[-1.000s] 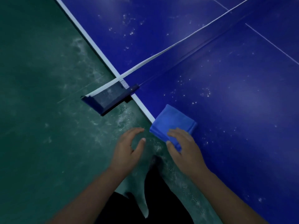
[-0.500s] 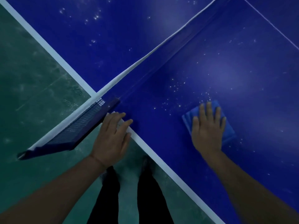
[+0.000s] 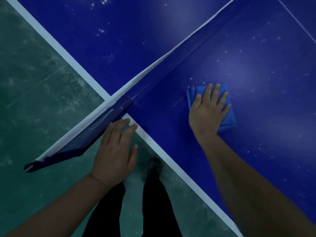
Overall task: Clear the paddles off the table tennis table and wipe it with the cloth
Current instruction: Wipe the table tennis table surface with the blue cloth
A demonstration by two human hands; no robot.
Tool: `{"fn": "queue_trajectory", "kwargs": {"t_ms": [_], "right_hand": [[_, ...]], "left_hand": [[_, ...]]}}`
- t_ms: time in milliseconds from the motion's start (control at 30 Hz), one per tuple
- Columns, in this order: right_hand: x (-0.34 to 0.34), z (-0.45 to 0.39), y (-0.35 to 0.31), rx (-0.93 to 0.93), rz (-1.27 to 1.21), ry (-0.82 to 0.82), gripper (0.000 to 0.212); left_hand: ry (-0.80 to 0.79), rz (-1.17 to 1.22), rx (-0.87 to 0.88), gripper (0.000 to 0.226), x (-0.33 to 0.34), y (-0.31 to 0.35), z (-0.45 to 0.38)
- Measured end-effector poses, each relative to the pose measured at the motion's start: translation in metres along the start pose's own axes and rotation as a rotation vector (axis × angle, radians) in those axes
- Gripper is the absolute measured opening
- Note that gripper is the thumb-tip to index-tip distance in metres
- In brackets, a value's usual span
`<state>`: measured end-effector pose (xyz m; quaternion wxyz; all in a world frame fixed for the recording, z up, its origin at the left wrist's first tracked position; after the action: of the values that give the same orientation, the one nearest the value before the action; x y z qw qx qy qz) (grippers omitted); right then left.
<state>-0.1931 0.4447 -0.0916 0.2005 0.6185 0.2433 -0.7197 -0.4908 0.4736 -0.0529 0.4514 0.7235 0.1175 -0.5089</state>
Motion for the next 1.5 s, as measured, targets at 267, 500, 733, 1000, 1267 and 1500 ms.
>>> {"fn": "queue_trajectory", "kwargs": {"t_ms": [267,500,733,1000,1267,1500], "right_hand": [[0.016,0.062,-0.060,-0.590,0.139,-0.099,0.059],[0.019,0.086,-0.102,-0.536,0.044,-0.085,0.062],[0.011,0.027,-0.094,-0.238,-0.007,-0.059,0.072],[0.017,0.049,-0.117,-0.509,0.081,-0.050,0.070],[0.030,0.102,-0.136,-0.707,0.120,-0.084,0.069],[0.019,0.052,-0.116,-0.266,0.011,-0.004,0.070]], "left_hand": [[-0.055,-0.084,-0.078,0.053,0.001,-0.015,0.016],[-0.095,-0.131,-0.201,0.060,-0.002,-0.016,0.026],[-0.121,-0.129,-0.253,0.064,-0.007,-0.019,0.025],[-0.098,-0.090,-0.267,0.059,-0.012,-0.020,0.024],[-0.103,-0.132,-0.234,0.058,-0.010,-0.024,0.026],[-0.102,-0.135,-0.199,0.056,-0.013,-0.022,0.025]]}}
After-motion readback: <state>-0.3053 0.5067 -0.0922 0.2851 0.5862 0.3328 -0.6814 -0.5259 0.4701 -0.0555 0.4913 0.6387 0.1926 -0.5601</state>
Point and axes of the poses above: each hand's wrist, its own z-axis away from the middle knuckle, its own x-axis out of the palm, y = z × x, the point moved 7 cm from there along -z, towards the middle knuckle
